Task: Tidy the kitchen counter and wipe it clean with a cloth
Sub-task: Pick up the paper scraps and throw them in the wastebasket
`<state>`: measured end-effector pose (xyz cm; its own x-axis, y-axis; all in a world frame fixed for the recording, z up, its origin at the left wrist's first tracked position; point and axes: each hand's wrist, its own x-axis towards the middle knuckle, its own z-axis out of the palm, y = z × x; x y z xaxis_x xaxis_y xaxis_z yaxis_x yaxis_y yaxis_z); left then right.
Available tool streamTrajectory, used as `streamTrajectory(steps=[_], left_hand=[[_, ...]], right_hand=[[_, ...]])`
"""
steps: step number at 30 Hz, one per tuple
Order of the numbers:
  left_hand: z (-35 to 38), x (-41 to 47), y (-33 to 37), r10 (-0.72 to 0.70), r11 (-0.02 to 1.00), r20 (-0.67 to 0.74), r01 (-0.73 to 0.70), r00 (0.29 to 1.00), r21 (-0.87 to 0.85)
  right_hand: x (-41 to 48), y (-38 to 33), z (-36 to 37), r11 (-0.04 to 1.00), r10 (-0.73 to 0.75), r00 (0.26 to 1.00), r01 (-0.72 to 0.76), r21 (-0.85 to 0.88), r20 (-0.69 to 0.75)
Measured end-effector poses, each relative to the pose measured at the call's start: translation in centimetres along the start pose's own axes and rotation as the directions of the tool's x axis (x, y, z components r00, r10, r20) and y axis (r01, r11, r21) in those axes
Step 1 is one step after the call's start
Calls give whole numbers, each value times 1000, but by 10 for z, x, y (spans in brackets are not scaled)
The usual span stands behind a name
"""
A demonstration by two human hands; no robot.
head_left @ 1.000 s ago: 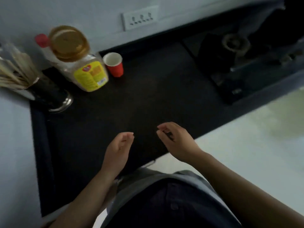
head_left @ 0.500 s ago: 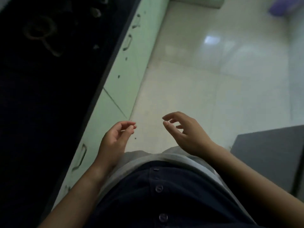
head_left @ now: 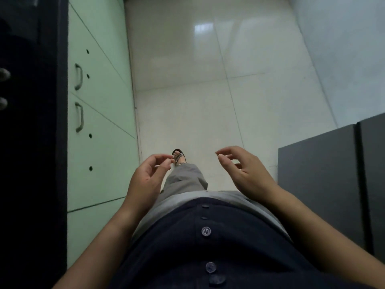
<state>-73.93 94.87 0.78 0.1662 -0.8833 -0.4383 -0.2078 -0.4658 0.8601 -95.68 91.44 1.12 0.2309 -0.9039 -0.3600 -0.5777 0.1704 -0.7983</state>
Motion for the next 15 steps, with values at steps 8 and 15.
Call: streamTrajectory(steps=[8,15], left_hand=[[-51,171,107,110,989,91,-119,990,93],[-72,269,151,91,985,104,-105,990,140]], right_hand=[[170,-95,-47,997,-66,991,69,20,-119],[272,-120,-64,998,-61,995,62,5,-73]])
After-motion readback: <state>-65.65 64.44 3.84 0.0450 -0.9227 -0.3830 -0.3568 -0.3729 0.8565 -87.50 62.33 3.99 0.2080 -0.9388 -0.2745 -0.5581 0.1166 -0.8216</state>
